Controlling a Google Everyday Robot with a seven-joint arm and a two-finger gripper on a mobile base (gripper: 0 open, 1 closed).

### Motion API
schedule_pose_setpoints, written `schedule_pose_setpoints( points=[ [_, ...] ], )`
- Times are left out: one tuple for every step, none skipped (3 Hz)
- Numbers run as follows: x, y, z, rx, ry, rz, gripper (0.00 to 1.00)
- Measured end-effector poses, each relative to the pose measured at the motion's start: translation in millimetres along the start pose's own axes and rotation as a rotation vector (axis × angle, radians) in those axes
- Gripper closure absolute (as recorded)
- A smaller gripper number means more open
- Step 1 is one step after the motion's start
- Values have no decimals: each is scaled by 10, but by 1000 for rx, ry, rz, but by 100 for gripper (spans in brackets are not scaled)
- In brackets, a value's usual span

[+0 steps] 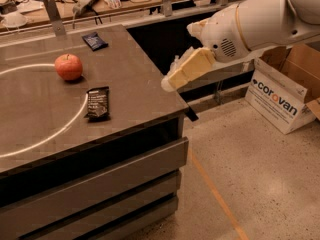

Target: Move rxbar blueberry near rxbar chocolate

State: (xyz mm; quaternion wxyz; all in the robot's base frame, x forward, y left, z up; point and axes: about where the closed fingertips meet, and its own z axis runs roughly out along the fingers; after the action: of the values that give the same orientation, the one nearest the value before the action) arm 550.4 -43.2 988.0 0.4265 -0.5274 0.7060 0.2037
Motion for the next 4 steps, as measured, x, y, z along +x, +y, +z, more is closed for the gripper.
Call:
schedule_pose_setpoints(
  points=[
    [4,3,-3,0,3,-2,0],
    [3,-74,84,49,-24,9,0],
    [5,-481,399,145,-88,22,0],
    [21,-934,773,188,-132,26,0]
  ],
)
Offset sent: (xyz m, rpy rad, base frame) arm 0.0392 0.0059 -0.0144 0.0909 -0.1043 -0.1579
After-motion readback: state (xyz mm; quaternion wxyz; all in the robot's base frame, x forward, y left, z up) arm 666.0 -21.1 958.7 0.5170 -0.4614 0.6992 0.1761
